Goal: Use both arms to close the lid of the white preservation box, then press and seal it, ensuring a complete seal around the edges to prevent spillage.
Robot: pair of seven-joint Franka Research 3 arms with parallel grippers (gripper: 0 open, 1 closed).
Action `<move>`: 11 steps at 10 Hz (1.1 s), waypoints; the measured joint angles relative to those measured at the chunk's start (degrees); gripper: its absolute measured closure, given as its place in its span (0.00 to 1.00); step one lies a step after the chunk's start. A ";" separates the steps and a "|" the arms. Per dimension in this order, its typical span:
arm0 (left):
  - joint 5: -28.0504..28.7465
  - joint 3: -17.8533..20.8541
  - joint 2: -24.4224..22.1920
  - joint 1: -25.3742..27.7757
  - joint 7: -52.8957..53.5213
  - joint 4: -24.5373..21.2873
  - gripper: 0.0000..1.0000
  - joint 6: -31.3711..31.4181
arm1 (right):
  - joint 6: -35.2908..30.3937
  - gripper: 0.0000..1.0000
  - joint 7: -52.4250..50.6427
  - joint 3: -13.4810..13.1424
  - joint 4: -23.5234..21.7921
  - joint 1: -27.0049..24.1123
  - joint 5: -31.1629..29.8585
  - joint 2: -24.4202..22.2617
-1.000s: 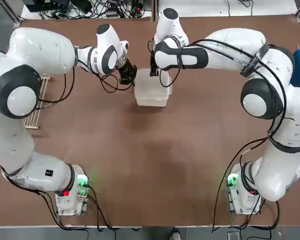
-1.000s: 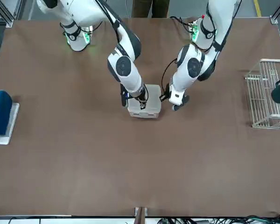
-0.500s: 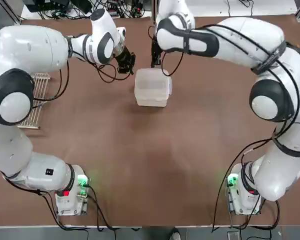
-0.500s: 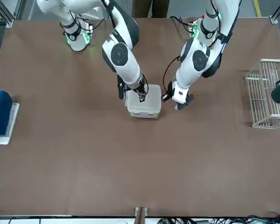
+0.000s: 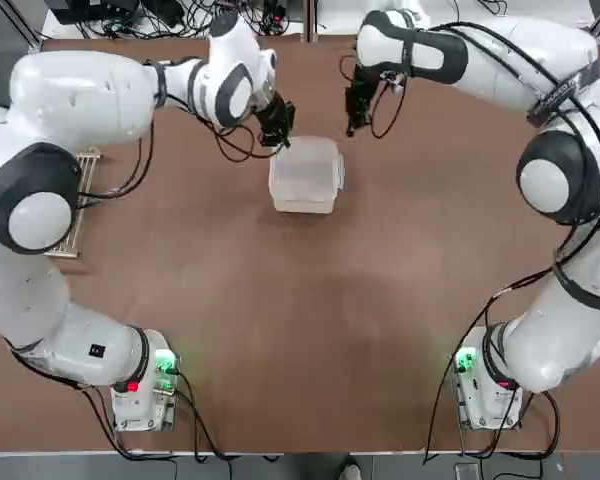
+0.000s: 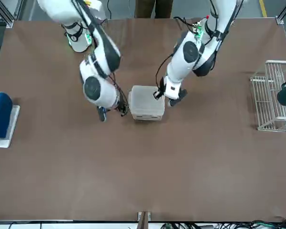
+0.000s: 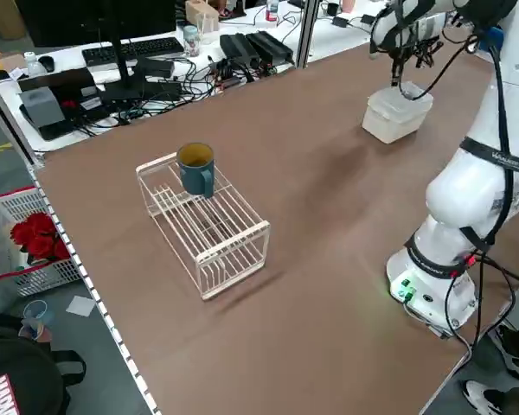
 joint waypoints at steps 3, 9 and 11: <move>8.59 -0.07 7.29 -5.59 -10.81 6.66 0.99 0.03 | 2.34 0.94 -10.30 -0.07 -7.31 -2.42 10.19 -0.08; 15.70 0.98 15.24 -9.74 -18.13 14.91 0.99 -0.01 | 8.02 0.94 -15.41 0.42 -13.51 -2.32 16.44 -0.19; 19.41 2.16 15.50 -11.68 -21.89 15.76 0.99 -0.37 | 9.19 0.94 -15.47 0.80 -13.52 -1.94 18.76 -0.23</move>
